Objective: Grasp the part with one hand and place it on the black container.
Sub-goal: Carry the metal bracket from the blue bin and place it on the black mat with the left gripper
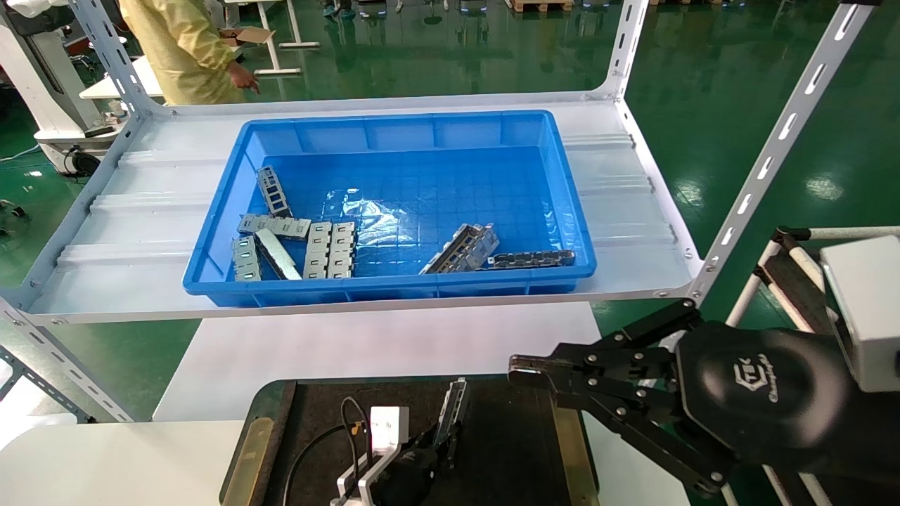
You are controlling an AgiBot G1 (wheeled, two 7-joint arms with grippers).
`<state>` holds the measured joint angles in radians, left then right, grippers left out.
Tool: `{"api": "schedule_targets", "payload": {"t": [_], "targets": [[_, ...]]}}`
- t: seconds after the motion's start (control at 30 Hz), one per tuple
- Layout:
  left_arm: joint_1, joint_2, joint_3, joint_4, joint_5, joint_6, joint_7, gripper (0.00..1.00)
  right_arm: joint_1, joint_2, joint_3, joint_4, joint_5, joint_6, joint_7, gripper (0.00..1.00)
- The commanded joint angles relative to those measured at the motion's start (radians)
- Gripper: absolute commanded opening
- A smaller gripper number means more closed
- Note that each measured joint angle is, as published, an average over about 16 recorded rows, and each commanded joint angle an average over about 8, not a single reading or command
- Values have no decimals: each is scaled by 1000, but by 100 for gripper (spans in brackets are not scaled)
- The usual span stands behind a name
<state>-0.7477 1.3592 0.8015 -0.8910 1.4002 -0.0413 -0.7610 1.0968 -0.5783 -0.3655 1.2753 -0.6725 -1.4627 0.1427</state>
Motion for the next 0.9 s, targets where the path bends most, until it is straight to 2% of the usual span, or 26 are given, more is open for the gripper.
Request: {"api": "schedule_targets", "payload": {"t": [0.03, 0.43, 0.5, 0.57, 0.6, 0.7, 0.77, 0.83, 0.87, 0.9], "targets": [[-12, 1, 30, 12, -17, -23, -16, 0, 0, 0, 0, 0, 0, 0, 0, 0], [-49, 1, 187, 40, -150, -154, -39, 0, 0, 0, 0, 0, 0, 0, 0, 0], [-53, 1, 210, 43, -177, -174, -38, 0, 0, 0, 0, 0, 0, 0, 0, 8], [-58, 1, 232, 44, -206, -193, -36, 3, 0, 0, 0, 0, 0, 0, 0, 31], [-61, 1, 243, 45, -221, -202, -34, 9, 0, 0, 0, 0, 0, 0, 0, 44], [-69, 1, 274, 46, -268, -230, -27, 46, 0, 0, 0, 0, 0, 0, 0, 81], [-75, 0, 296, 46, -303, -247, -20, 71, 0, 0, 0, 0, 0, 0, 0, 98], [-81, 0, 317, 45, -338, -265, -11, 93, 0, 0, 0, 0, 0, 0, 0, 100], [-84, 0, 328, 45, -357, -274, -5, 99, 0, 0, 0, 0, 0, 0, 0, 100], [-86, 0, 338, 44, -375, -282, 1, 100, 0, 0, 0, 0, 0, 0, 0, 100]]}}
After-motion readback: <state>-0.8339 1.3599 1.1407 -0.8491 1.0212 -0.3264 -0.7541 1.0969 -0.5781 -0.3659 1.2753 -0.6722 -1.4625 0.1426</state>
